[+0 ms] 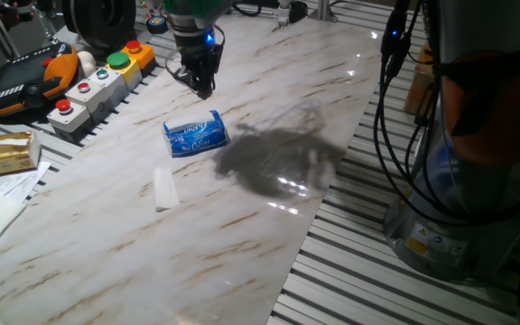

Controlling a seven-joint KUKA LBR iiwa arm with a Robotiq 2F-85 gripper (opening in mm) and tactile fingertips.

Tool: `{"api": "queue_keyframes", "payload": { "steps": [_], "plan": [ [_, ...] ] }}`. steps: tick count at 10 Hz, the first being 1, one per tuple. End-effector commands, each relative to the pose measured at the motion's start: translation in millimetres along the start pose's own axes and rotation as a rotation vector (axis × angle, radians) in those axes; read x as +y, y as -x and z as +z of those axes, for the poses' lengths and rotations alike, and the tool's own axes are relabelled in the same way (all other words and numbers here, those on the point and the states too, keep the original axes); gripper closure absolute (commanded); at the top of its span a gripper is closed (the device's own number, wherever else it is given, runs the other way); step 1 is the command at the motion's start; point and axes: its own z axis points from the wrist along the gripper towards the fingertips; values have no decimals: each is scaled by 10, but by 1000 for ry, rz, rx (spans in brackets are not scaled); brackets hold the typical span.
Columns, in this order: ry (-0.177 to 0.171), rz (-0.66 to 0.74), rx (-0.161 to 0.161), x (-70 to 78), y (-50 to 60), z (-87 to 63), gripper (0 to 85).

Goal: Pull out a napkin

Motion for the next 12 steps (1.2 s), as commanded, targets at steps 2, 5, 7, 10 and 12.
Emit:
{"api": "queue_keyframes", "payload": {
  "steps": [2,5,7,10,12],
  "plan": [
    [15,19,19,-4,17,0,843],
    [35,186,52,-18,62,-18,843],
    [18,327,77,-169,164,-50,843],
    [2,645,39,-174,120,-13,843],
    [-6,819,9,-124,34,95,843]
  ]
}}
